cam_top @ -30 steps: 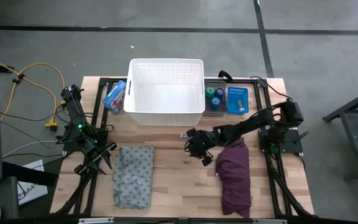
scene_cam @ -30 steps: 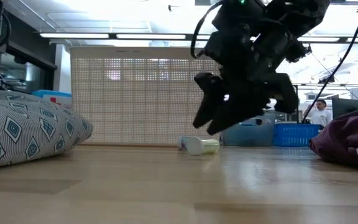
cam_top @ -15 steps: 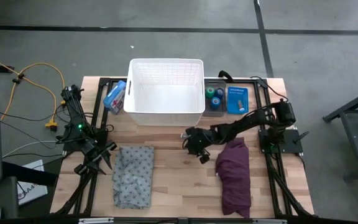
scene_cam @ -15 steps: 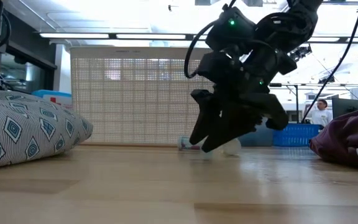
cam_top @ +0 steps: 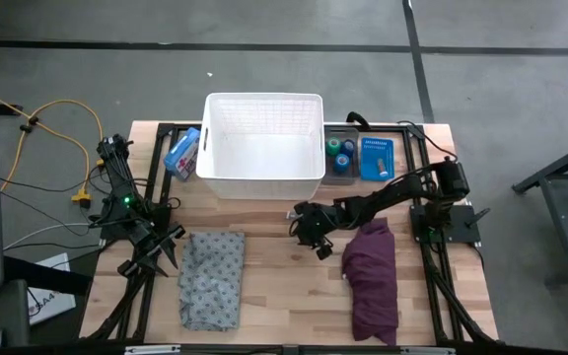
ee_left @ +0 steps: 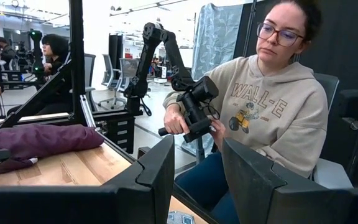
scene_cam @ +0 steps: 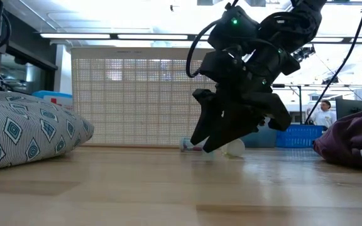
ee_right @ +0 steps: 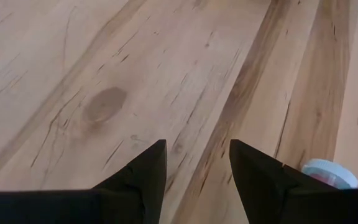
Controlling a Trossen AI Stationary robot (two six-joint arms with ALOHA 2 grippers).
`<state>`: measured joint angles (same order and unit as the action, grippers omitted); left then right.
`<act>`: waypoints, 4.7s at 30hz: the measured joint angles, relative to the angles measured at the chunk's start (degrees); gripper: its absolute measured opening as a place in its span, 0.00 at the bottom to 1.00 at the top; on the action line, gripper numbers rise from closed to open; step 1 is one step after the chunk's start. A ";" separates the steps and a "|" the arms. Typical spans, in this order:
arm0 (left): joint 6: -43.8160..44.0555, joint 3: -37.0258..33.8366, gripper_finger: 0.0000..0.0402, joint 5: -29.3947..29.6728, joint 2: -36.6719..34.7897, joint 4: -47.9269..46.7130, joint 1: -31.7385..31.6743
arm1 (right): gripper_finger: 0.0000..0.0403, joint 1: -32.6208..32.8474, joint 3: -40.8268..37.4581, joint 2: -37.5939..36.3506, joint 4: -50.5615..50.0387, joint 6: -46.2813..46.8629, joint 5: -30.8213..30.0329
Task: Pick & Place Medicine items
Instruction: Put the yellow pill bottle into the blue bin
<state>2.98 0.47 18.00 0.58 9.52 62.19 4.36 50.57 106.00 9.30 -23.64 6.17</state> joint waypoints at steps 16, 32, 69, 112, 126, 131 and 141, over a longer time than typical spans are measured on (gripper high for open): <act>0.00 0.00 0.32 0.00 0.00 0.00 0.00 | 0.41 0.02 0.00 -1.06 2.99 0.06 4.34; 0.00 0.00 0.32 0.00 -0.01 0.13 0.00 | 0.41 2.73 5.12 -6.86 0.66 38.33 -8.36; 0.00 0.00 0.32 0.00 -0.01 0.17 0.01 | 0.41 6.29 32.92 -7.80 -57.91 82.35 -9.66; 0.00 0.00 0.32 0.00 -0.02 0.39 0.01 | 0.41 5.35 38.77 9.75 -69.30 113.47 -16.06; 0.00 0.00 0.32 0.00 0.00 0.39 0.00 | 0.41 5.27 38.77 12.91 -69.07 114.37 -14.63; 0.00 0.00 0.32 0.00 -0.02 0.39 0.01 | 0.41 5.27 38.73 13.84 -69.01 115.56 -13.97; 0.00 0.00 0.32 0.00 0.00 0.39 0.00 | 0.41 5.27 38.83 15.11 -68.43 116.04 -13.44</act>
<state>2.98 0.47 18.00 0.58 9.91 62.19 9.63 89.40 121.10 -59.13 92.40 -7.26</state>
